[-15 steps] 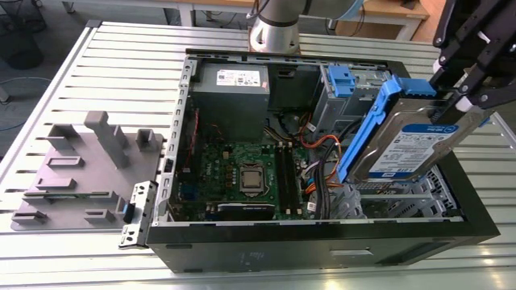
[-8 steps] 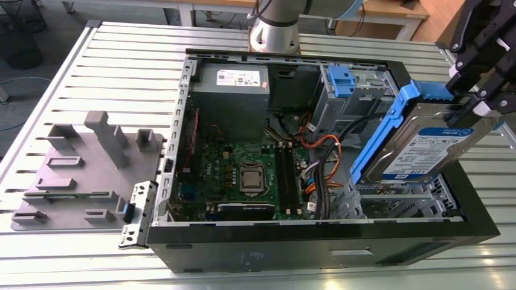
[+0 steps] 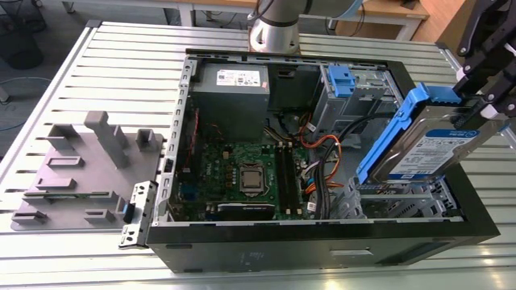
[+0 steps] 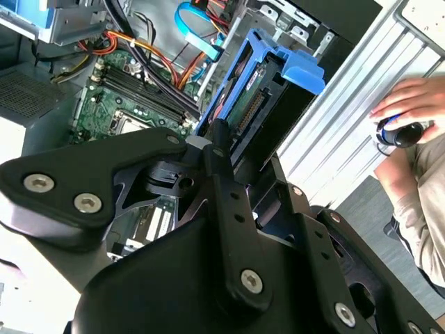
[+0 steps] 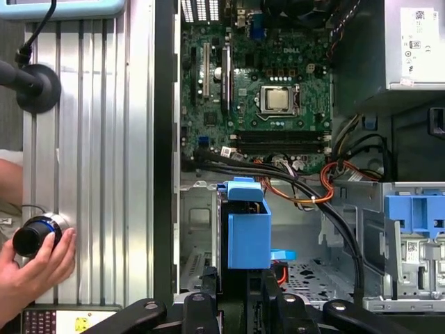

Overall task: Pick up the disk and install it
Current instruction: 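Pick up the disk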

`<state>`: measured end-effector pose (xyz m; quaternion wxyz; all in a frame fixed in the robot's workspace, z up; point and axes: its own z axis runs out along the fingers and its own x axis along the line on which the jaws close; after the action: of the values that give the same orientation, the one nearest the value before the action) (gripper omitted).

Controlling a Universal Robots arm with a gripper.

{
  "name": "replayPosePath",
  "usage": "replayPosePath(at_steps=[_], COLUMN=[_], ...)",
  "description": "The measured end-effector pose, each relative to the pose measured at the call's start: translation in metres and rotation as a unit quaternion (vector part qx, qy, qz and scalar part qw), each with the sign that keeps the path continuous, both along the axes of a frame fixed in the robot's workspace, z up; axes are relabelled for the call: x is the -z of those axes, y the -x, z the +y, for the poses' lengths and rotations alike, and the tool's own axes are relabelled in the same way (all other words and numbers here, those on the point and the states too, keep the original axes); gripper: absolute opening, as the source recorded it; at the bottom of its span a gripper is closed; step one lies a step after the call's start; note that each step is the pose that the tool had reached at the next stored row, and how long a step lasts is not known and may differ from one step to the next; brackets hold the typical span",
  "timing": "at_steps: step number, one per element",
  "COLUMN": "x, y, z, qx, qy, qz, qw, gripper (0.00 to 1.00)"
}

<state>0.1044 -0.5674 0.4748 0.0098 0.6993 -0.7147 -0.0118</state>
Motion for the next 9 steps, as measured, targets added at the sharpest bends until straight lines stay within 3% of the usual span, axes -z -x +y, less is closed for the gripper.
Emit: replayPosePath(at_steps=[2, 6, 9], x=[0.0015, 0.0044, 0.0064], y=[-0.0006, -0.0018, -0.0024], z=[-0.0001, -0.0003, -0.0010], qx=[0.000, 0.000, 0.000], qy=[-0.0021, -0.0119, -0.0134], qz=[0.0000, 0.0000, 0.0000], qw=[1.00000, 0.99993, 0.99991], gripper=[0.35, 0.35, 0.35])
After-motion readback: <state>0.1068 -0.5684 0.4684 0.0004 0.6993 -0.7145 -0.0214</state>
